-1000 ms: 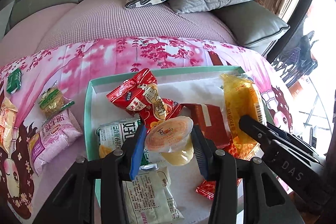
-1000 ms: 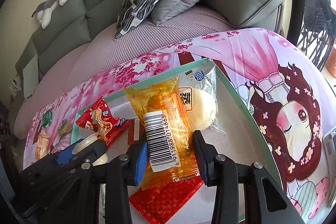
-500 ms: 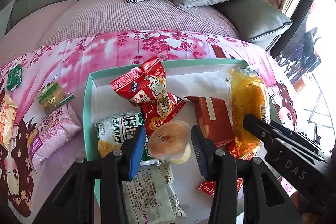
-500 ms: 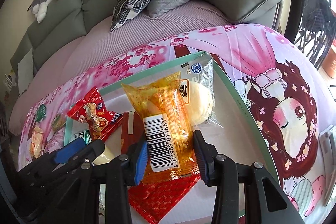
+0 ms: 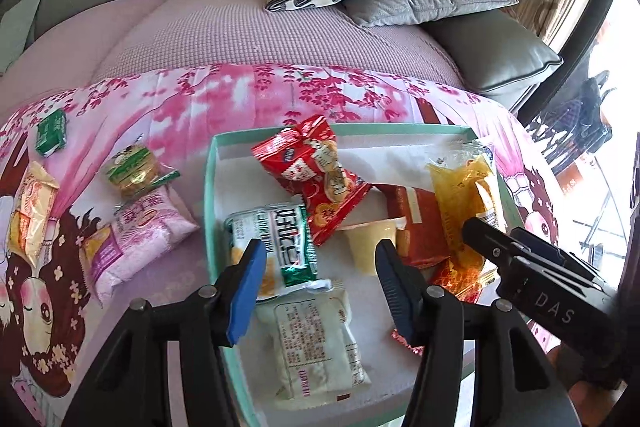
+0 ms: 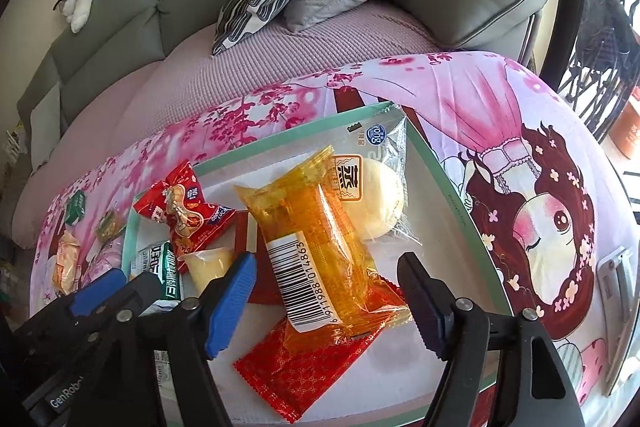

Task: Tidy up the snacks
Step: 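Withdraw both open tools from the tray back toward the snack pile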

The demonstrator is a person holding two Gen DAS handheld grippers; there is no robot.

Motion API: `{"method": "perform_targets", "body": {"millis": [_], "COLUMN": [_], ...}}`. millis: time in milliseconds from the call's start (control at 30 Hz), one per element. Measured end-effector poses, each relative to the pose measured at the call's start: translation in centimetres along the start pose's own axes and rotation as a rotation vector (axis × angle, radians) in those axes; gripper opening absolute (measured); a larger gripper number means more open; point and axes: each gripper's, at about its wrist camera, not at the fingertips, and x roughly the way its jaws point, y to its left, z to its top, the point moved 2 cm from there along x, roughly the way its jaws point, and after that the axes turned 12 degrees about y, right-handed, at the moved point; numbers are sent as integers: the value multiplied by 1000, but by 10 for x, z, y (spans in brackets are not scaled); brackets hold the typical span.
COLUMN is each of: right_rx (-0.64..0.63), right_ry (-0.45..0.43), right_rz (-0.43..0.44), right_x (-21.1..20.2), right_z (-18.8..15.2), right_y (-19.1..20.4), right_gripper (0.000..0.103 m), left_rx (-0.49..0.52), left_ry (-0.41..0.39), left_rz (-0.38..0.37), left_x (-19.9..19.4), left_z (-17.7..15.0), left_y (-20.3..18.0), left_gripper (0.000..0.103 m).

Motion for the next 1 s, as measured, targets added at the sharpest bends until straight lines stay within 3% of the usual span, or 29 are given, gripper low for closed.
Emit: {"method": "perform_targets", "body": {"millis": [200, 300, 667, 733, 800, 1000], "right_rx": [-28, -26, -25, -22, -24, -27], "right_ry": [-3, 1, 14, 12, 1, -8], "right_rz": [-2, -3, -23, -24, -27, -37], "right_x": [1, 1, 2, 2, 1, 0], "right_z": [0, 0, -1, -2, -2, -2], "right_y": [8, 9, 11, 10, 10, 9], "right_gripper": [93, 93, 93, 99, 103, 103], "left_rx": [-42, -67, -132, -139, -139, -132], "left_ry": [-23, -40, -87, -89, -94, -110], "left_rz": [26, 33, 54, 59, 74, 117], "left_x": [-8, -11, -19, -18, -17, -16], "left_z": [-3, -5, -4, -4, -5, -6], "left_y": [21, 31, 58, 60, 61, 61], "left_gripper": [67, 75, 76, 78, 98, 100]}}
